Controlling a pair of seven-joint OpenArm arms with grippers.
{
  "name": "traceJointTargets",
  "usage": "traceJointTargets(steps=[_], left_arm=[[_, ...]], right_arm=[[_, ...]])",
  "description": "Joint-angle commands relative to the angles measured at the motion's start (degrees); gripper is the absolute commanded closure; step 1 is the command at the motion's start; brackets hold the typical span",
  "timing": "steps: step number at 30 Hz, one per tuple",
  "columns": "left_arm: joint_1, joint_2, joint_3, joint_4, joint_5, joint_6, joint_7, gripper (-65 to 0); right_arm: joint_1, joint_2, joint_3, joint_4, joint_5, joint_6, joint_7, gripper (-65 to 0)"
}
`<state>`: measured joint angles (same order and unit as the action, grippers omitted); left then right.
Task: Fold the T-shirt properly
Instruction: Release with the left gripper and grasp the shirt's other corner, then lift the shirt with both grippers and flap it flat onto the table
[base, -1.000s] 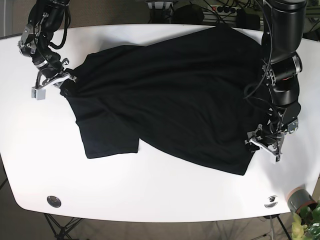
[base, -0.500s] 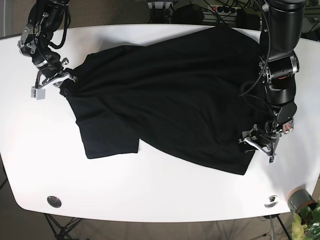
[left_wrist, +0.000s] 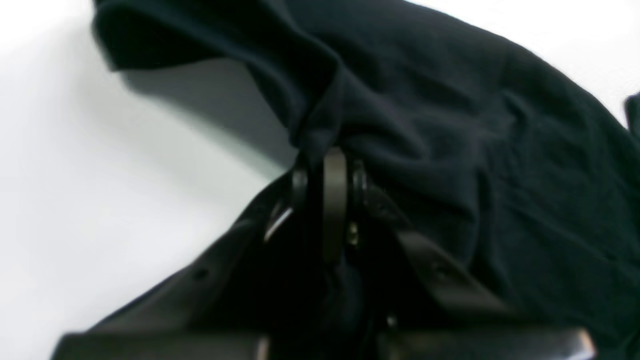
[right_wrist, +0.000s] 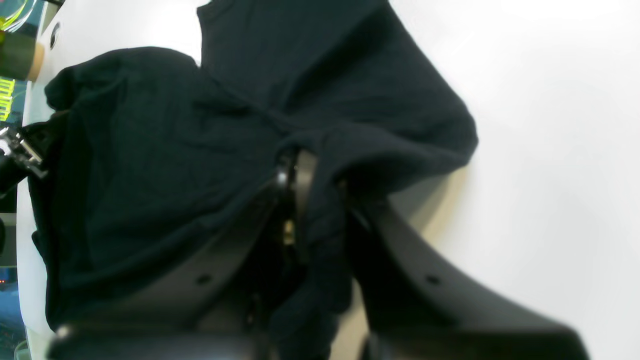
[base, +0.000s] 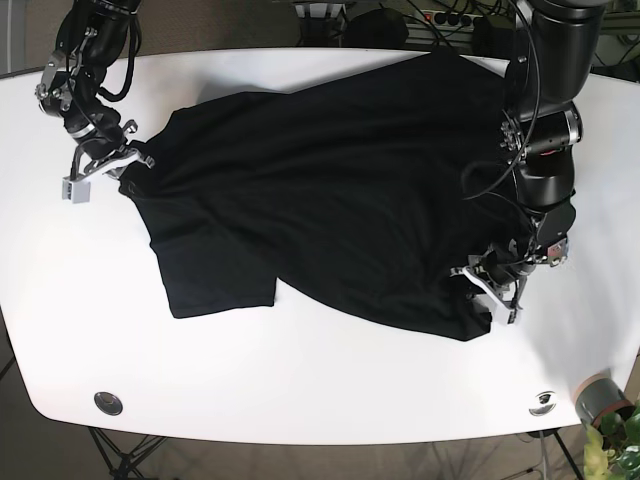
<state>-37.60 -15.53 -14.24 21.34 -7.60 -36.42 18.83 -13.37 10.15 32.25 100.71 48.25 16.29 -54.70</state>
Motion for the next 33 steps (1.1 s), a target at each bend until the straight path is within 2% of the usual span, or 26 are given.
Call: traceJointTargets(steps=[1, 8, 10, 13, 19, 24, 28, 33], left_arm=[[0.55, -1.13, -3.21, 6.31, -1.77, 0.25, 0.20, 0.0], [3.01, -0.87, -4.00, 25.29, -2.29, 0.07, 11.02, 0.0], [3.98, -0.78, -4.00, 31.36, -2.29, -0.01, 14.44, 0.0], [4.15, 0.28, -4.00, 39.18, -2.29, -0.01, 18.49, 0.0], [4.15, 0.54, -4.09, 51.84, -2.21, 0.16, 24.99, 0.0], [3.36, 0.63, -4.00, 58.17, -2.21, 0.25, 28.07, 0.0], [-0.15, 0.80, -4.00, 59.49, -1.86, 0.78, 28.25, 0.0], [-6.48, 0.80, -4.00, 59.40, -1.86, 4.20, 28.25, 0.0]], right_arm=[[0.40, 0.79, 0.32, 0.96, 1.03, 0.36, 1.03, -2.1], [1.72, 1.41, 0.50, 2.02, 1.03, 0.10, 0.85, -2.1], [1.89, 3.34, 0.41, 3.95, 1.03, 0.10, 0.85, -2.1], [3.39, 4.75, 0.23, 5.45, 1.03, 0.10, 0.85, -2.1], [9.10, 8.62, 0.15, 1.76, 0.94, 0.10, 0.85, -2.1], [17.01, 12.57, -0.73, -4.31, 1.03, 0.28, 0.76, -2.1], [25.54, 16.70, -6.18, -10.55, 1.03, 0.45, 0.76, -2.1], [38.90, 20.92, -14.36, -20.40, 1.03, 0.63, 1.20, -2.1]])
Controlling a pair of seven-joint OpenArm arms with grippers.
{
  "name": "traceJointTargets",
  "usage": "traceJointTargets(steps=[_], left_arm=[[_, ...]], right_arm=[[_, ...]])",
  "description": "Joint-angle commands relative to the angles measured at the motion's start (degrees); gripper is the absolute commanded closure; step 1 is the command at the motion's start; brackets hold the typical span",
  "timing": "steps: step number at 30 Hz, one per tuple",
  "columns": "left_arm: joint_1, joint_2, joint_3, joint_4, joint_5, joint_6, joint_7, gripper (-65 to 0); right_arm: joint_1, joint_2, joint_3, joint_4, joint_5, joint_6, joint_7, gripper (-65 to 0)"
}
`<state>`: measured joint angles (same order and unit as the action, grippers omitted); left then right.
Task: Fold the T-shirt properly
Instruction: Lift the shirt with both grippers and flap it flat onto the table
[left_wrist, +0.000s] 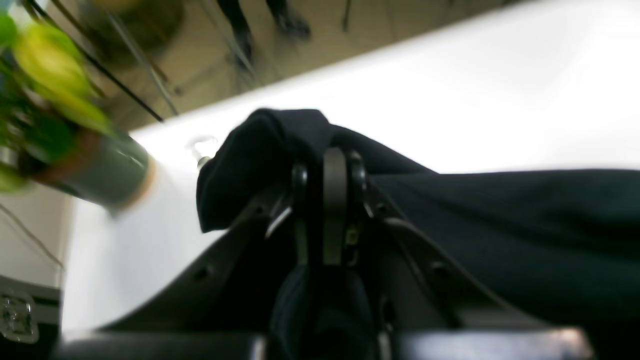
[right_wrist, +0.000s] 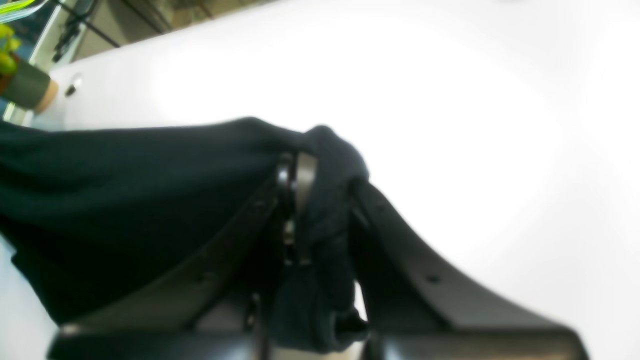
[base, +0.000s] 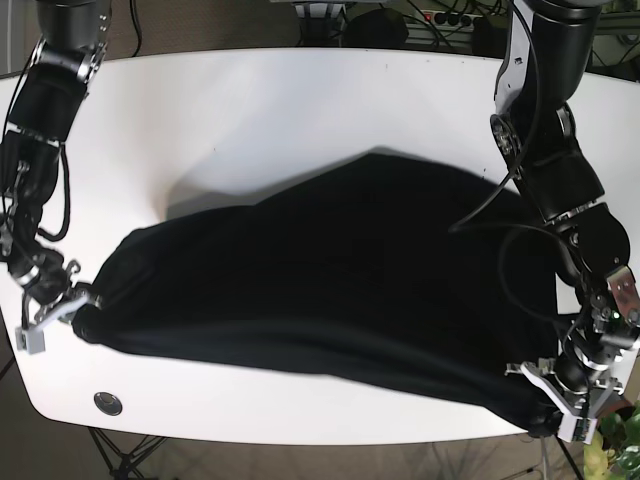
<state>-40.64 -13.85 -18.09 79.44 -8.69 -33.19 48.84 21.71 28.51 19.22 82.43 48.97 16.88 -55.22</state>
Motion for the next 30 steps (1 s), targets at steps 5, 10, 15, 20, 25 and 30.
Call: traceJointTargets(steps=[5, 10, 15, 20, 25, 30], left_arm=[[-11.01, -0.88, -0.16, -0.27, -0.76, 1.50, -1.67, 0.0], [-17.86, -2.11, -0.16, -0.89, -0.76, 1.50, -1.59, 0.0], [-21.99, -3.78, -0.24, 0.34, -0.94, 1.50, 0.35, 0.0], [-18.21, -4.92, -1.83, 4.74, -1.11, 1.15, 0.96, 0.0], [-10.83, -4.57, -5.34, 9.22, -1.20, 0.97, 2.19, 0.0], [-1.16, -4.57, -6.40, 14.06, -1.29, 0.97, 2.11, 0.0]], right_arm=[[18.68, 4.59, -8.45, -9.77, 0.39, 0.04, 1.73, -2.1], [30.20, 4.85, -13.55, -11.97, 0.39, 0.04, 1.29, -2.1], [38.29, 6.96, -18.04, -11.71, 0.74, 0.04, 0.06, -2.1], [36.79, 9.33, -17.86, -9.42, 0.74, 0.13, -0.56, -2.1], [27.03, 9.95, -12.41, -4.68, 0.74, 0.13, -0.65, -2.1], [13.67, 9.51, -5.64, 1.48, 0.83, 0.13, -0.73, -2.1]])
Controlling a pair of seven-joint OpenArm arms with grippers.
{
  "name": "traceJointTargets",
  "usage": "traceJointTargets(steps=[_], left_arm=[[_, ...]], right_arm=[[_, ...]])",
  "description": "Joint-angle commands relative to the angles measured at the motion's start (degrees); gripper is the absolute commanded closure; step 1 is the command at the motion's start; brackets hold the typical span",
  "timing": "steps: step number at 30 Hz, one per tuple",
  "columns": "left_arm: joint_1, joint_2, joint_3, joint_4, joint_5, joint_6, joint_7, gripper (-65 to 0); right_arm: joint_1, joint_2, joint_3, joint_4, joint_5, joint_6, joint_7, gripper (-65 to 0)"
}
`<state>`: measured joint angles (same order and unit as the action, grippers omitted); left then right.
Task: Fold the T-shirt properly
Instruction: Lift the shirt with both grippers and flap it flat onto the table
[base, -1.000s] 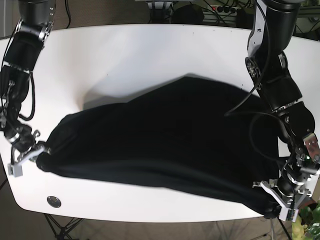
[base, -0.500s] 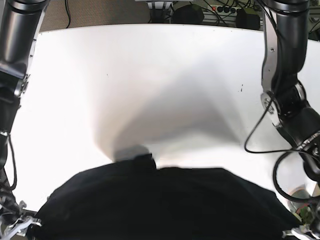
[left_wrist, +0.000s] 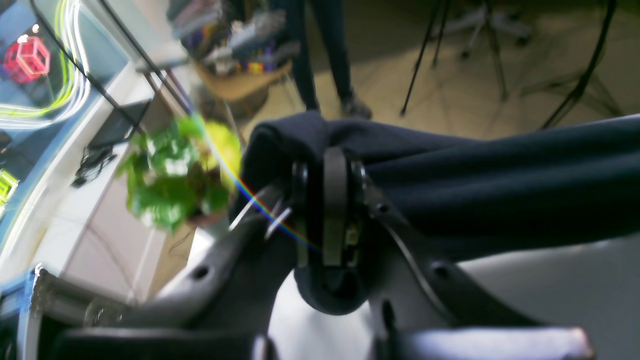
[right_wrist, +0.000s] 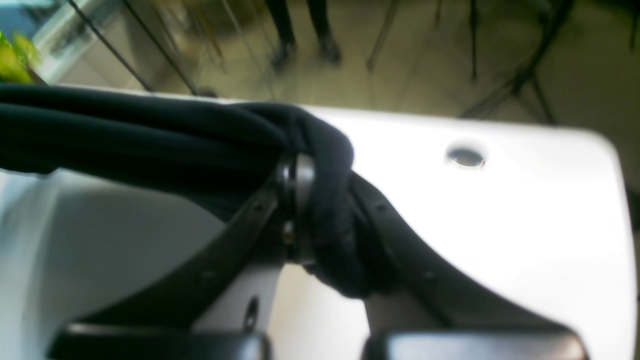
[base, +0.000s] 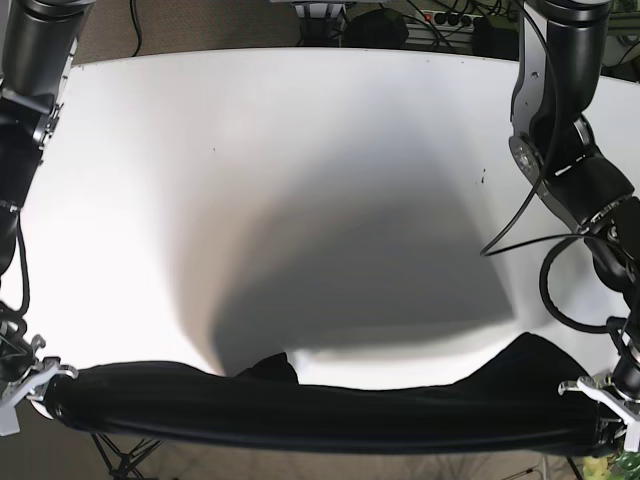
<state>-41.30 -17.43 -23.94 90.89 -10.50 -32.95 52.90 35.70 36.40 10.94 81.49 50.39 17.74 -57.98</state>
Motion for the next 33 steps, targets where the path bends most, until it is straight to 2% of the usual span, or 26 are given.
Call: traceJointTargets(steps=[1, 6, 10, 17, 26, 33], left_arm=[[1.34, -0.90, -1.07, 3.13, 0.44, 0.73, -1.96, 0.0], [11.80, 1.04, -4.67, 5.33, -2.55, -1.82, -2.05, 0.0], [20.68, 1.12, -6.25, 9.11, -5.01, -2.70, -2.05, 0.0], [33.34, 1.47, -7.48, 11.04, -9.06, -2.79, -2.58, 0.0], [46.09, 1.21, -10.21, 11.57, -13.01, -2.87, -7.94, 0.0], [51.28, 1.39, -13.29, 11.48, -15.12, -2.87, -8.55, 0.0]], right_arm=[[-2.78, 1.36, 4.14, 3.12, -0.59, -0.73, 2.02, -2.1], [-16.41, -3.48, 11.79, 7.43, -0.59, -0.73, 2.02, -2.1], [-26.87, -7.44, 15.30, 11.30, -0.59, -0.73, 2.02, -2.1], [-38.56, -13.41, 18.29, 16.22, -0.68, -0.73, 2.02, -2.1], [-48.14, -17.28, 20.05, 20.70, -0.68, -0.73, 2.02, -2.1], [-53.24, -19.04, 20.05, 23.08, -0.59, -0.73, 2.02, -2.1]])
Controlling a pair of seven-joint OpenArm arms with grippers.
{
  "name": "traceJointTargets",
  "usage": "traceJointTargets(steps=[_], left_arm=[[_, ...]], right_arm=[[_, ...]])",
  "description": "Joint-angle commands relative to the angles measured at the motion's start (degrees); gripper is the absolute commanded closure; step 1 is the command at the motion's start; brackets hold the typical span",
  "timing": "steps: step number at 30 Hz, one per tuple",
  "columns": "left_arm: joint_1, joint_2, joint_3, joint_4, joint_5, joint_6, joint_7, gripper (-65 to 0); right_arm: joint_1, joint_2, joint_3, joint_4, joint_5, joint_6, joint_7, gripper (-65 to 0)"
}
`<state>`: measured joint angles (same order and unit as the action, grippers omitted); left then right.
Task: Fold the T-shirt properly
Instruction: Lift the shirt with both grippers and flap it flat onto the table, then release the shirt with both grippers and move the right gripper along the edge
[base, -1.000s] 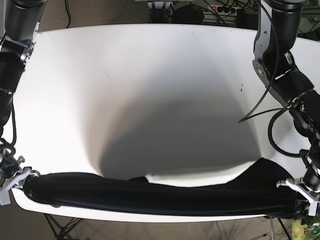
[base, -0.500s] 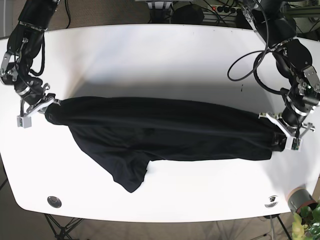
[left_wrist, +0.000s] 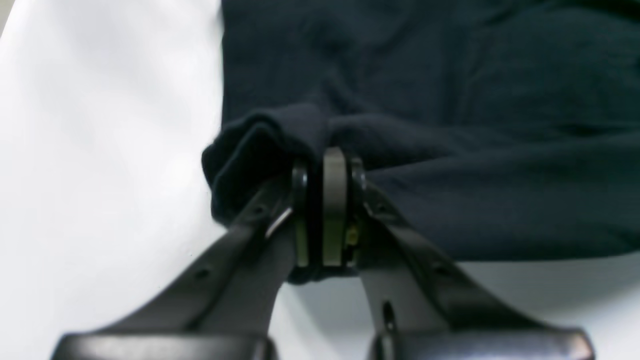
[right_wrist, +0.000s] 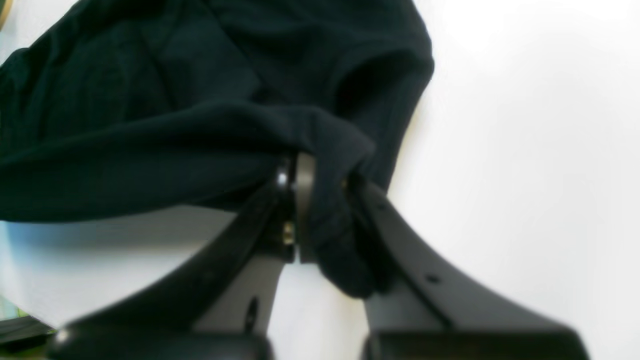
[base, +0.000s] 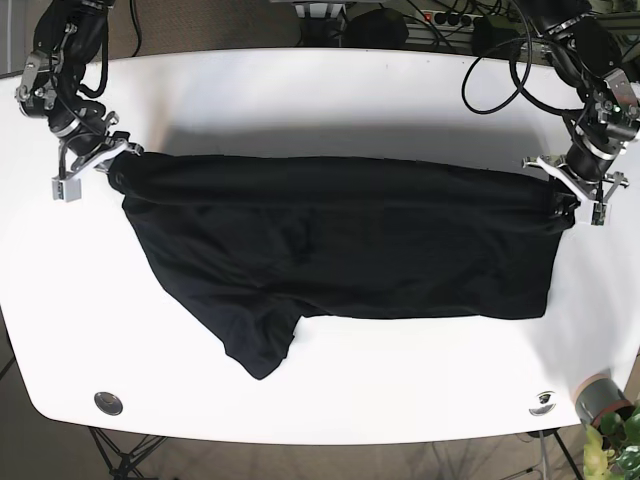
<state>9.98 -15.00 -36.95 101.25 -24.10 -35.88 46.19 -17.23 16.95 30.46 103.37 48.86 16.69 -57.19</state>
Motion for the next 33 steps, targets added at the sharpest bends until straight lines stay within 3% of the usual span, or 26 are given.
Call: traceJointTargets(steps=[1, 3, 8, 20, 25, 29, 33], left_arm=[[0.35, -1.13, -0.28, 1.12, -1.53, 0.05, -1.84, 0.0], [1.32, -1.21, -0.55, 1.03, -1.62, 0.05, -1.93, 0.0], [3.43, -0.95, -3.27, 0.95, -1.35, -2.67, -1.93, 0.0], [8.09, -1.30, -6.00, 0.77, -0.47, -4.12, -1.93, 0.0], [7.91, -0.95, -6.44, 1.03, 3.57, -4.12, -1.58, 0.0], [8.09, -1.13, -5.20, 1.12, 3.92, -4.12, -0.96, -17.6], [7.74, -1.30, -5.20, 1.12, 4.01, -4.12, 2.90, -35.6]], right_arm=[[-0.74, 0.32, 0.53, 1.20, 0.94, 0.32, 1.23, -2.1], [-1.71, 0.32, 0.53, 1.20, 0.94, 0.59, 1.23, -2.2], [-4.26, 0.32, 0.53, 0.94, 0.85, 4.89, 1.23, -2.2], [-9.89, 0.15, 0.53, 0.76, 0.59, 5.60, 1.41, -2.5], [-10.33, -0.03, 0.53, 0.85, 0.77, 8.94, 1.23, -7.8], [-11.47, -0.03, 0.44, 1.46, 0.85, 10.26, 1.23, -23.3], [-11.47, -0.11, 0.53, 3.05, 0.85, 10.26, 1.50, -39.8]])
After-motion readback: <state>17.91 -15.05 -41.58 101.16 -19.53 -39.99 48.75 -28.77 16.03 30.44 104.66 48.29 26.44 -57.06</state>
